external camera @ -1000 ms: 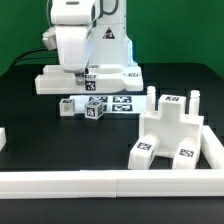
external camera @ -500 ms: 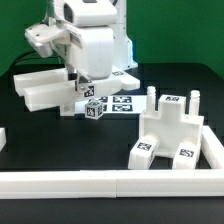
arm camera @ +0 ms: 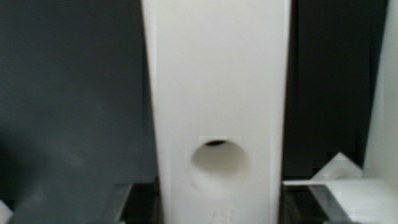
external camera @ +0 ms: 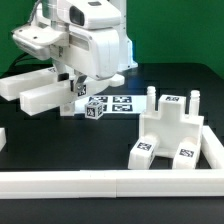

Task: Assemble chair

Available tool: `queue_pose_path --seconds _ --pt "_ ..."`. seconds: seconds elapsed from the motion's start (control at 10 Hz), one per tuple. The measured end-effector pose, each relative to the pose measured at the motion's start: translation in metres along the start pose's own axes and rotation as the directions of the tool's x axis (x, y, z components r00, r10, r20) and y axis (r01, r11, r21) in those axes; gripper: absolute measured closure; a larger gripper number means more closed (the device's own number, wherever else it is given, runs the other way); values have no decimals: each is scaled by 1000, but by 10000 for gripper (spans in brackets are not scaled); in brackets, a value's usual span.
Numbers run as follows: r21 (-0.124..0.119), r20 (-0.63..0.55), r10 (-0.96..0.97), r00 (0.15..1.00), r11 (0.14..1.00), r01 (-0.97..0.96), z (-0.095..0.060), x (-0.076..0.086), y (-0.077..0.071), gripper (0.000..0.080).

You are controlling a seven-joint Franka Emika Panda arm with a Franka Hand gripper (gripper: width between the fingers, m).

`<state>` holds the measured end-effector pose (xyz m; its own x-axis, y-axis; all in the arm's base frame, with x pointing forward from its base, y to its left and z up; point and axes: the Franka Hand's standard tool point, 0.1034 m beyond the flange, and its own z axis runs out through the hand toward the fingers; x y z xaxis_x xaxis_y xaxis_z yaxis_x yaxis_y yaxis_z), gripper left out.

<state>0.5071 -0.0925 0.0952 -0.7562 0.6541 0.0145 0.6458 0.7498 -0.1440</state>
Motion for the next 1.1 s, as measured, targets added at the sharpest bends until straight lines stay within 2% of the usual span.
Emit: queue_pose_path --seconds 0.1,0.2,0.6,0.7,0.9,1.1 --pt "10 -5 -84 996 996 84 -2 -11 11 517" --pt "8 1 -96 995 995 96 -3 -16 13 517" --pt "12 -5 -46 999 999 46 1 -16 9 517" --pt "20 -11 -15 1000 1000 15 9 -16 15 517" --pt "52 -38 -5 999 999 7 23 -23 31 517" --pt "59 -40 -3 999 998 6 28 -30 35 515"
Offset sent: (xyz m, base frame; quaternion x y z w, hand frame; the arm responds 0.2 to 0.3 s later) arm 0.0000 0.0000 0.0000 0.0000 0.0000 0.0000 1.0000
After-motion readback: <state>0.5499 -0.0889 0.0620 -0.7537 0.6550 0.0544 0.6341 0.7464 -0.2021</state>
